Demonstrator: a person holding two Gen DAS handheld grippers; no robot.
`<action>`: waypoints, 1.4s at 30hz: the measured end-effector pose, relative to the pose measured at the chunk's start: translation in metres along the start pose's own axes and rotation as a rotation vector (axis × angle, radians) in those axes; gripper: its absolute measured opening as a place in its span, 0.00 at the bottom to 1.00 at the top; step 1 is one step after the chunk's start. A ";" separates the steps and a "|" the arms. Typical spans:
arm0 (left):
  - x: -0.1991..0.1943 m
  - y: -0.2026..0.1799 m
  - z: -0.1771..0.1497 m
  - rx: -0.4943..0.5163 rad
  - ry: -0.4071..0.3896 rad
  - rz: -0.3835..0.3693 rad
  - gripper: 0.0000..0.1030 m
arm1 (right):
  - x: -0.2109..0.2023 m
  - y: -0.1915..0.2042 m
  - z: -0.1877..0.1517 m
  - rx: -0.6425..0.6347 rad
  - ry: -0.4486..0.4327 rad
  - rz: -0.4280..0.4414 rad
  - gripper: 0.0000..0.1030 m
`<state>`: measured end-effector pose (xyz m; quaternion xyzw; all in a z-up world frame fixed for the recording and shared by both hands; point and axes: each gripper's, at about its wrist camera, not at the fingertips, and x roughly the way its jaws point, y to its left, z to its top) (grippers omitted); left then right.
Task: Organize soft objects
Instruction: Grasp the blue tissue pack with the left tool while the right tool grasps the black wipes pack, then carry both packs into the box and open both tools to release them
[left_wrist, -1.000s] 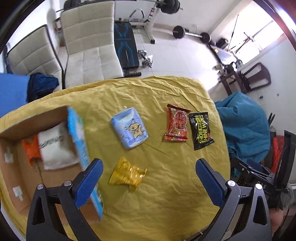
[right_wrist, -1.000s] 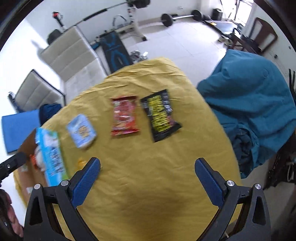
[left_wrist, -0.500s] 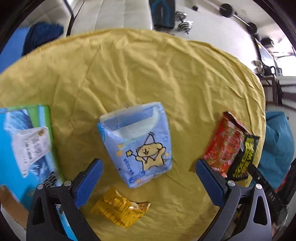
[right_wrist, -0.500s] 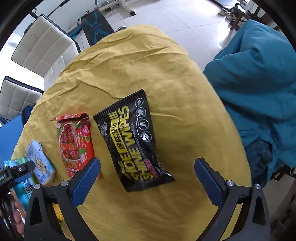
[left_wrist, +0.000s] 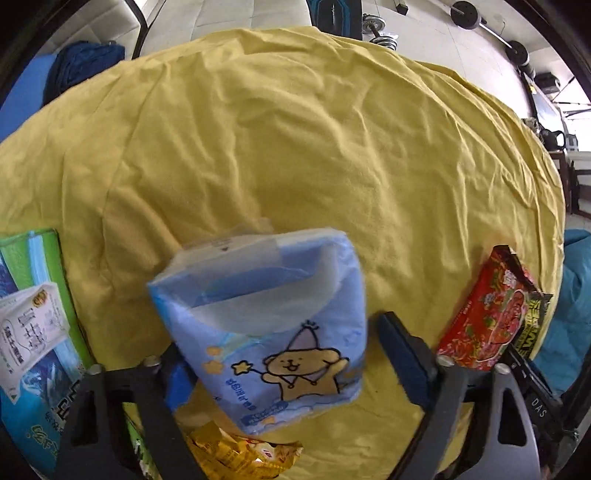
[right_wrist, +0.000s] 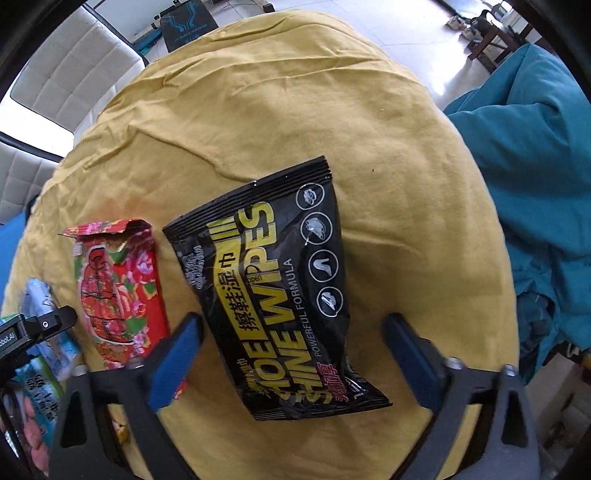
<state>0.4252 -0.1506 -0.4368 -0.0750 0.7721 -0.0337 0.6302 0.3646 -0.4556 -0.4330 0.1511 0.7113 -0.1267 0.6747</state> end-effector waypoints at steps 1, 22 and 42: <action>0.001 -0.002 -0.001 0.012 -0.007 0.021 0.74 | 0.001 0.001 0.000 -0.005 -0.003 0.000 0.84; -0.044 -0.010 -0.060 0.165 -0.107 0.065 0.48 | -0.036 0.010 -0.090 -0.010 -0.024 0.072 0.47; -0.151 0.037 -0.167 0.239 -0.279 0.049 0.48 | -0.187 0.117 -0.183 -0.203 -0.163 0.269 0.47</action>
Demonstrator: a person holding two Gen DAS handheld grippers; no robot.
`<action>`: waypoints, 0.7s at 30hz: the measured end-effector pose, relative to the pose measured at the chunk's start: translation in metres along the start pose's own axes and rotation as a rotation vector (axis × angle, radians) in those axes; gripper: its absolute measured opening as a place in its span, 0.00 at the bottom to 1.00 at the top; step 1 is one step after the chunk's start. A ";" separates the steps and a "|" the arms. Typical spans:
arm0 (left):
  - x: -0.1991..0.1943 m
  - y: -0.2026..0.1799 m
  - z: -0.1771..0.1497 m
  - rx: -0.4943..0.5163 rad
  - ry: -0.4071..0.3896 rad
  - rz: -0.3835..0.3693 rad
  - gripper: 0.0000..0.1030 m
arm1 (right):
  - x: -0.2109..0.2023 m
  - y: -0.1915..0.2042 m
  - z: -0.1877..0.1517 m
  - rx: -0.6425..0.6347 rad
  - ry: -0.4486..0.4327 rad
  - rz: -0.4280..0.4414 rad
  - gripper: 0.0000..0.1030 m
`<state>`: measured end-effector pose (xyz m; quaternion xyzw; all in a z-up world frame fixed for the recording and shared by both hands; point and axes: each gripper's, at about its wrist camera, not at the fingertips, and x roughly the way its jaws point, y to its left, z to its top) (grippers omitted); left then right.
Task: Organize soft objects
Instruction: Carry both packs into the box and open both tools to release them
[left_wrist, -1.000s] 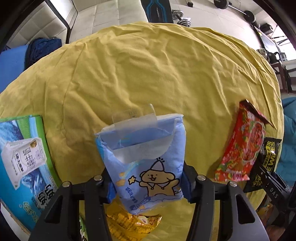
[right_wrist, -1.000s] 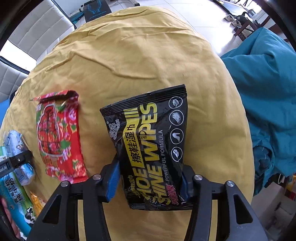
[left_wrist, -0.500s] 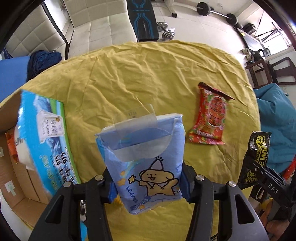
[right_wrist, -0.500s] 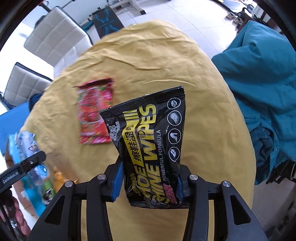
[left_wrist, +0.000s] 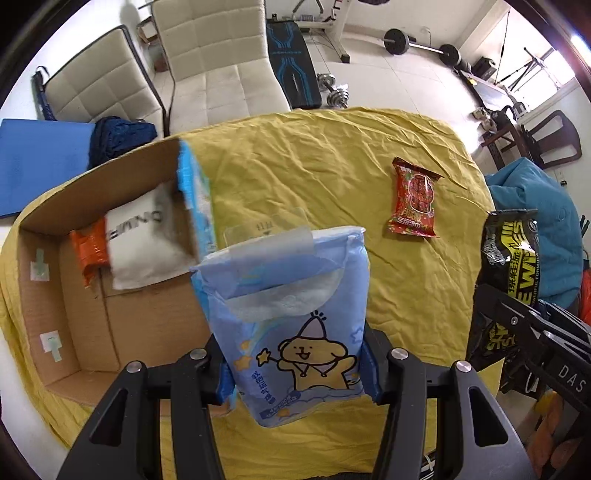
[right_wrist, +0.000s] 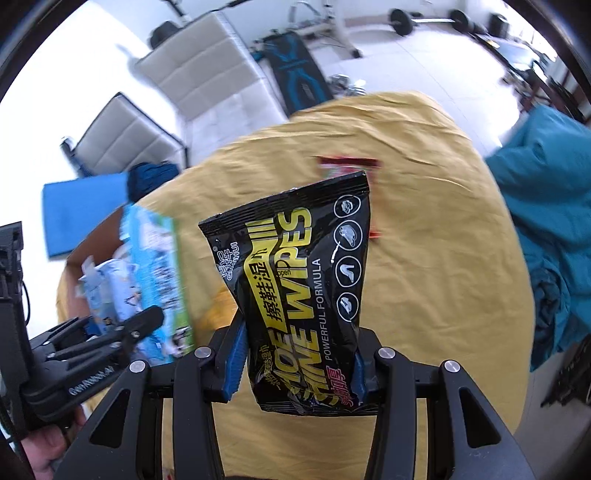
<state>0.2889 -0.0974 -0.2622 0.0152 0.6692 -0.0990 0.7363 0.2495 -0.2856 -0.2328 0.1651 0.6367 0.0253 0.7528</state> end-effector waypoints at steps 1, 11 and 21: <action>-0.006 0.004 -0.004 -0.004 -0.011 0.004 0.48 | -0.002 0.011 -0.003 -0.016 -0.004 0.009 0.47; -0.066 0.091 -0.041 -0.103 -0.082 -0.009 0.48 | -0.007 0.127 -0.023 -0.137 -0.006 0.075 0.47; -0.077 0.205 -0.061 -0.189 -0.085 0.090 0.48 | 0.048 0.216 -0.039 -0.188 0.094 0.086 0.47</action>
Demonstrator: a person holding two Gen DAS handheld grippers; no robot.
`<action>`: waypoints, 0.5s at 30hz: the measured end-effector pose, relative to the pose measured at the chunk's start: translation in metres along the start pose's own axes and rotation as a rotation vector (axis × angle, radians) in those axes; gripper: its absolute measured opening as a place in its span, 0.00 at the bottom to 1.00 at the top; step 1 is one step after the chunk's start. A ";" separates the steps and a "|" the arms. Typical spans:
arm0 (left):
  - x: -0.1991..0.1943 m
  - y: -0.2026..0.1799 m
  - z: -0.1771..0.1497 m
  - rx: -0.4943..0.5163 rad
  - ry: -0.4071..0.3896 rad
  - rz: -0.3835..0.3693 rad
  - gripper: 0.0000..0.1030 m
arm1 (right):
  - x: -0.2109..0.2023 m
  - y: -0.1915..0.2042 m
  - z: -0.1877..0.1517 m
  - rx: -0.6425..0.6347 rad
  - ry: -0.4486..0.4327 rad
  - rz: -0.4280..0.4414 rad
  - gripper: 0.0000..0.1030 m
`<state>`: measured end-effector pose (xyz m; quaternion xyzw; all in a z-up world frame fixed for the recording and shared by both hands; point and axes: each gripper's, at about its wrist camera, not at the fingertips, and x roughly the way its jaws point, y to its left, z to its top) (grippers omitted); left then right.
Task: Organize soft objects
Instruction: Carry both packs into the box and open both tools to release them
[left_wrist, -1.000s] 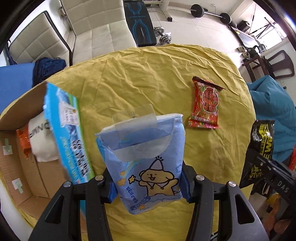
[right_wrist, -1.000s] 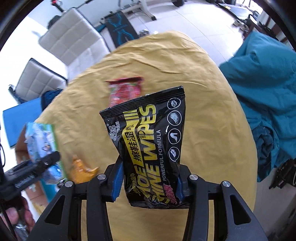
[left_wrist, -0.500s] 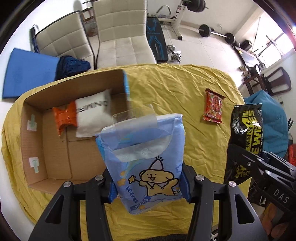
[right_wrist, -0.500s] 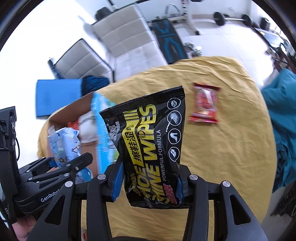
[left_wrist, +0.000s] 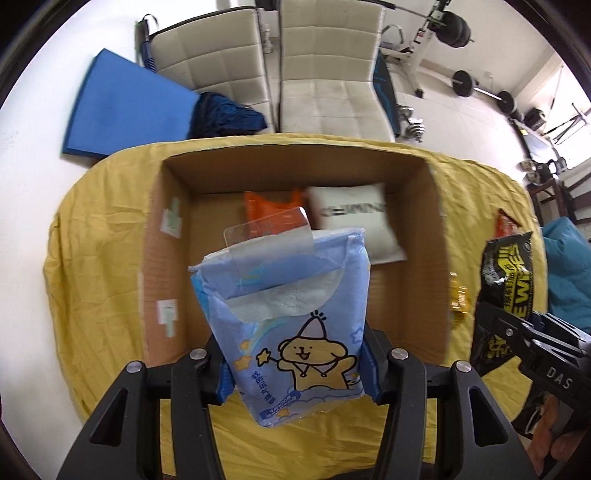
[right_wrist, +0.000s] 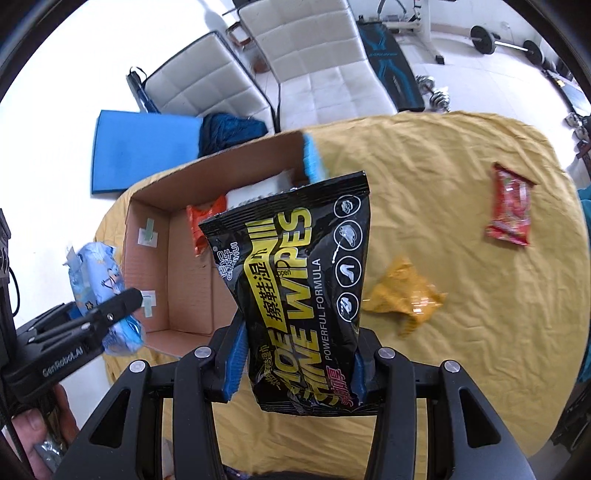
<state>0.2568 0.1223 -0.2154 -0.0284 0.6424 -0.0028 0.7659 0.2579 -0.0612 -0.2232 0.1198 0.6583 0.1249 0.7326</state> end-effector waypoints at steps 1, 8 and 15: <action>0.005 0.011 0.003 -0.002 0.005 0.021 0.48 | 0.007 0.005 0.001 0.000 0.009 -0.001 0.47; 0.048 0.070 0.027 -0.030 0.068 0.085 0.48 | 0.077 0.040 0.010 -0.010 0.088 -0.047 0.47; 0.108 0.103 0.055 -0.046 0.163 0.095 0.48 | 0.139 0.054 0.012 -0.020 0.164 -0.099 0.47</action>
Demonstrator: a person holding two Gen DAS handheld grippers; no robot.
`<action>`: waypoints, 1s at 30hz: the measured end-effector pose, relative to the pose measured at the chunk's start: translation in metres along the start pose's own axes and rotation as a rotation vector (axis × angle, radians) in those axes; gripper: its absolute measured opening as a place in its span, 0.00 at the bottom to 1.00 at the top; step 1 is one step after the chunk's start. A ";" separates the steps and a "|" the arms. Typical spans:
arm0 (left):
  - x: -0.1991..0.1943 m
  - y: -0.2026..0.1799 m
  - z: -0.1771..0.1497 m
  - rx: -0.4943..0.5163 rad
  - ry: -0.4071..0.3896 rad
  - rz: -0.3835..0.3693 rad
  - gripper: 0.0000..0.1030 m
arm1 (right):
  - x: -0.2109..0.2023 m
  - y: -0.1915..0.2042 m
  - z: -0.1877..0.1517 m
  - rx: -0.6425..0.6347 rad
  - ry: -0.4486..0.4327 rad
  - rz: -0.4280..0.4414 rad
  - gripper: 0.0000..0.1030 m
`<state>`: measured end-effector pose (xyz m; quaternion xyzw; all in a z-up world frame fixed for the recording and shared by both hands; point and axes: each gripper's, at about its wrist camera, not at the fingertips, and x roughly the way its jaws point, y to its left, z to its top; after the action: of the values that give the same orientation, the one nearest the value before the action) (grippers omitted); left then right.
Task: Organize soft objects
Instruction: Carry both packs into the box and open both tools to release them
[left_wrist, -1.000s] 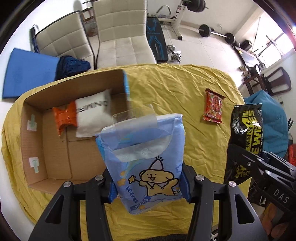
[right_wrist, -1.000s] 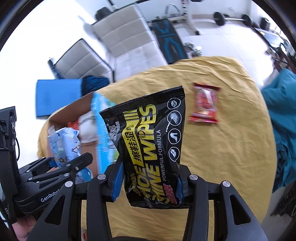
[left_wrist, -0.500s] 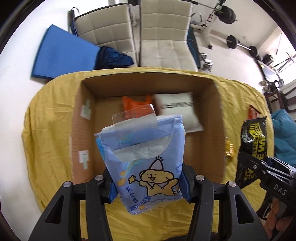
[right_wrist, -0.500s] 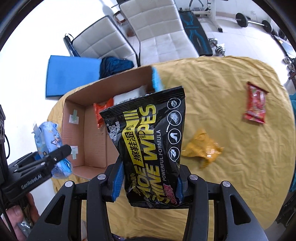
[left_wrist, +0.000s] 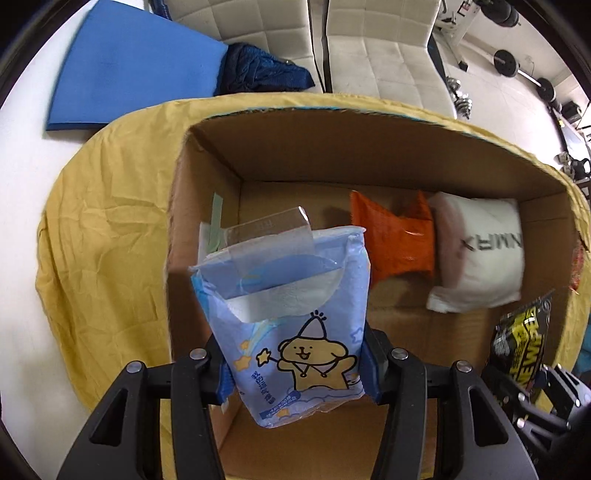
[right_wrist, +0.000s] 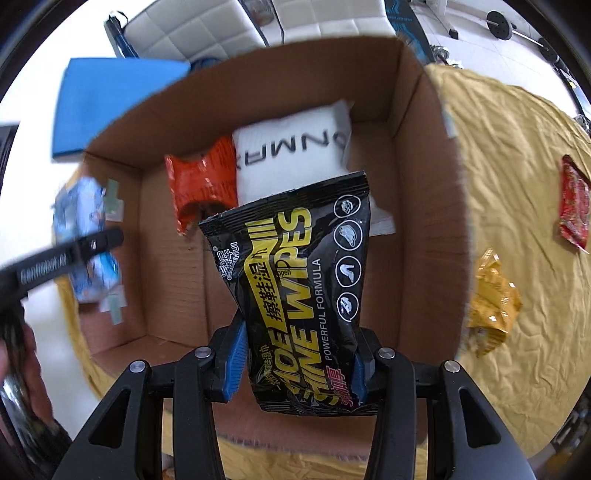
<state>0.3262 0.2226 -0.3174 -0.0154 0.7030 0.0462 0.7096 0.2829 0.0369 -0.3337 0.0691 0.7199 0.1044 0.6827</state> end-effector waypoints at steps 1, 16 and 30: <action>0.006 0.000 0.005 0.005 0.009 0.005 0.49 | 0.007 0.001 0.000 -0.002 0.010 -0.007 0.47; 0.074 -0.026 0.054 0.141 0.101 0.060 0.49 | 0.064 0.002 0.002 -0.006 0.108 -0.084 0.47; 0.080 -0.020 0.064 0.117 0.110 0.008 0.56 | 0.081 -0.012 0.018 0.062 0.149 -0.067 0.52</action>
<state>0.3922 0.2119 -0.3974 0.0266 0.7426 0.0072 0.6692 0.2967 0.0462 -0.4160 0.0583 0.7734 0.0640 0.6280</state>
